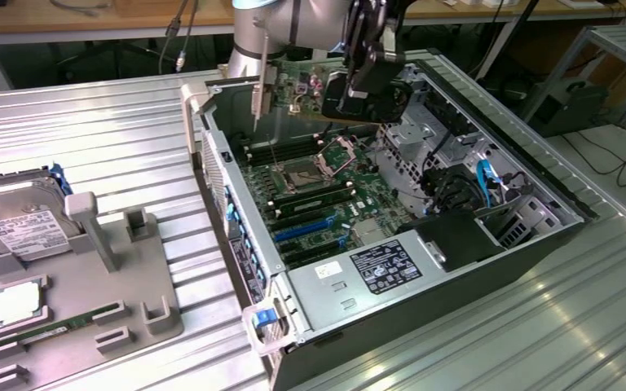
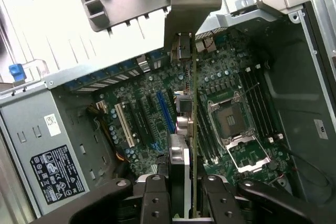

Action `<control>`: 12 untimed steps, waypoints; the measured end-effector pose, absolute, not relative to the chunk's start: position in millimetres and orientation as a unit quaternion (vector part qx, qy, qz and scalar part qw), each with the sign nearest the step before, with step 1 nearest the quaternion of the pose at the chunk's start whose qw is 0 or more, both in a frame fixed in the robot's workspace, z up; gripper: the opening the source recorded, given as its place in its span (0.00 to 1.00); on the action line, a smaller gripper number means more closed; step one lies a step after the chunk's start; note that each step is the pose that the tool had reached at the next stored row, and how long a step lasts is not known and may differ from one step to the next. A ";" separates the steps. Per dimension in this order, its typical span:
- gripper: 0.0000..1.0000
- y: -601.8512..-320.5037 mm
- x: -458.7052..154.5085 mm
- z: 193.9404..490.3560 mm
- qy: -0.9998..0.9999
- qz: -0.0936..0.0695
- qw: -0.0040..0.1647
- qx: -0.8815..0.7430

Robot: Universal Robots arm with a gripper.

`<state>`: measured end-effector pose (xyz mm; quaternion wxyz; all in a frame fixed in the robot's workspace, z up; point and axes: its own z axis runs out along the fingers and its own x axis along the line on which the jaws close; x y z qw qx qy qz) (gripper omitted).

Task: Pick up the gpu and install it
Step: 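Insert the gpu into the slot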

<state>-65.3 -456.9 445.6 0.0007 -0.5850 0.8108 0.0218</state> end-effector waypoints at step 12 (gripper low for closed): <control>0.28 -456.9 -65.1 442.9 0.784 0.012 0.013 -0.620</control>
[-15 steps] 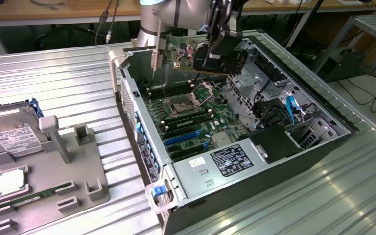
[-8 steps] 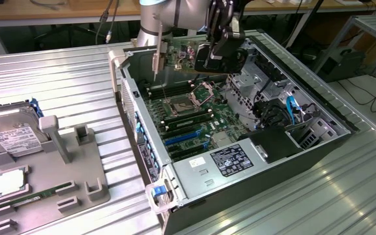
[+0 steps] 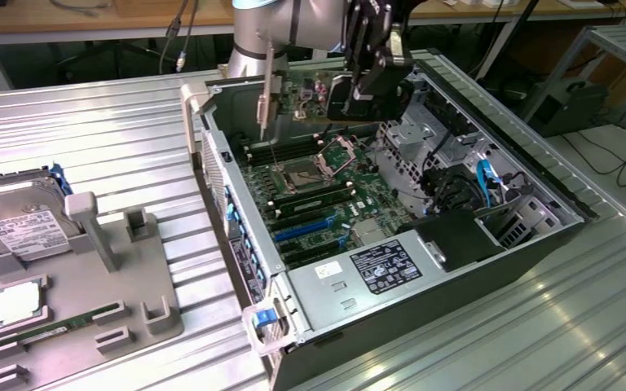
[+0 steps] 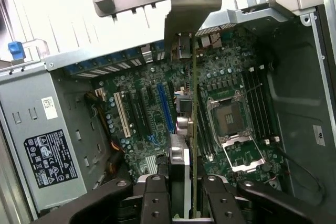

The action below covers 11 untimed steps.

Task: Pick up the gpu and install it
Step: 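Insert the gpu into the slot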

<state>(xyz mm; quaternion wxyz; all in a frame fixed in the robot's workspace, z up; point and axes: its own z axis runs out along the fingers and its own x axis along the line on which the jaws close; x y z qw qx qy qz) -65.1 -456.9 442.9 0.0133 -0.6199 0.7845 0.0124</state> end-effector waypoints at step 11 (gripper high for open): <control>0.28 -457.0 -64.9 440.6 0.742 0.007 0.020 -0.670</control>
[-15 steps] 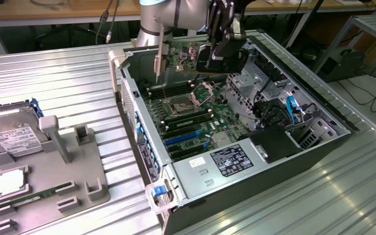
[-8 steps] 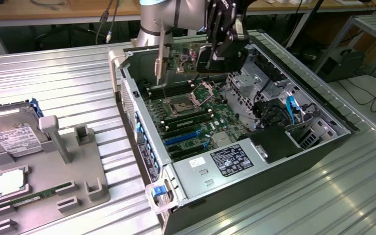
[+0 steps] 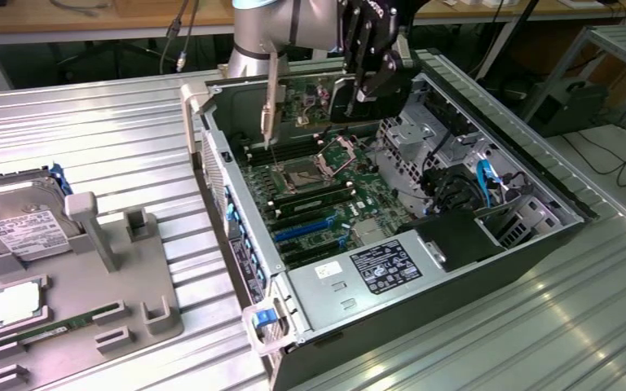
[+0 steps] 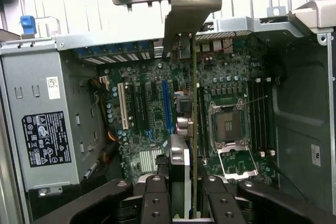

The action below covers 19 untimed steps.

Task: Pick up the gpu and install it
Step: 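Insert the gpu into the slot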

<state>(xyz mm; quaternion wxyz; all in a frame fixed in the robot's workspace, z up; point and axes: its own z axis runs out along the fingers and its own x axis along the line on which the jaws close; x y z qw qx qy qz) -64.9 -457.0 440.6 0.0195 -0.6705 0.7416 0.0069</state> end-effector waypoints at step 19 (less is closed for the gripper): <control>0.28 -457.0 -56.1 434.5 0.681 0.006 0.023 -0.732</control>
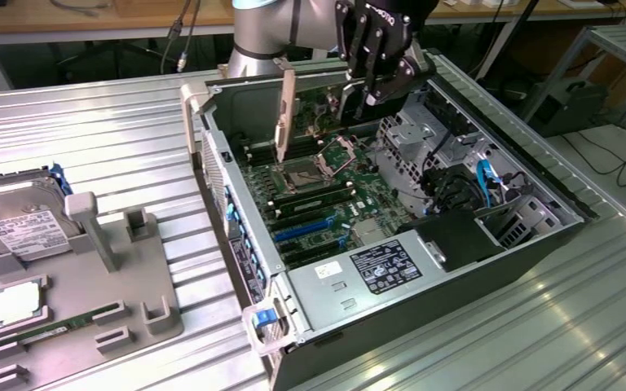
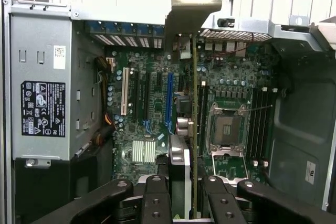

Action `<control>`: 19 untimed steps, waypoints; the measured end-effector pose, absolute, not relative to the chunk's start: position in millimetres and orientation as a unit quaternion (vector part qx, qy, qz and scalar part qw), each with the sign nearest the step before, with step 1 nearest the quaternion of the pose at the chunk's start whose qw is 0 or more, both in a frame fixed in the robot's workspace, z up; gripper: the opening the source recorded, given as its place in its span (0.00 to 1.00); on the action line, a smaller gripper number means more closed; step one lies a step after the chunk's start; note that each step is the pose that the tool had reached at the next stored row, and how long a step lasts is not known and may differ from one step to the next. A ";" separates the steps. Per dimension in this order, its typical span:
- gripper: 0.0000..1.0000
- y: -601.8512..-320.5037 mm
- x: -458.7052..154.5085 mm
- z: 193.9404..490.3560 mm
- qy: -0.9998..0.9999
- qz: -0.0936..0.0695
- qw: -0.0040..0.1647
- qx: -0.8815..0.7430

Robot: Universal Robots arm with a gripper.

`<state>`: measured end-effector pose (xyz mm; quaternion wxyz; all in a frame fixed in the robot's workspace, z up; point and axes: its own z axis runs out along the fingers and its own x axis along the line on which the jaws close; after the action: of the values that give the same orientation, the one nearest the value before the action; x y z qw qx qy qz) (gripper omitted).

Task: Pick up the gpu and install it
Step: 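Insert the gpu into the slot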

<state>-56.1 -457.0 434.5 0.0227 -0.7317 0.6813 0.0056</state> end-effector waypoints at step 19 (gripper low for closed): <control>0.28 -457.0 -52.4 425.9 0.658 0.006 0.023 -0.753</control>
<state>-52.4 -457.0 425.9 0.0228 -0.7530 0.6576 0.0064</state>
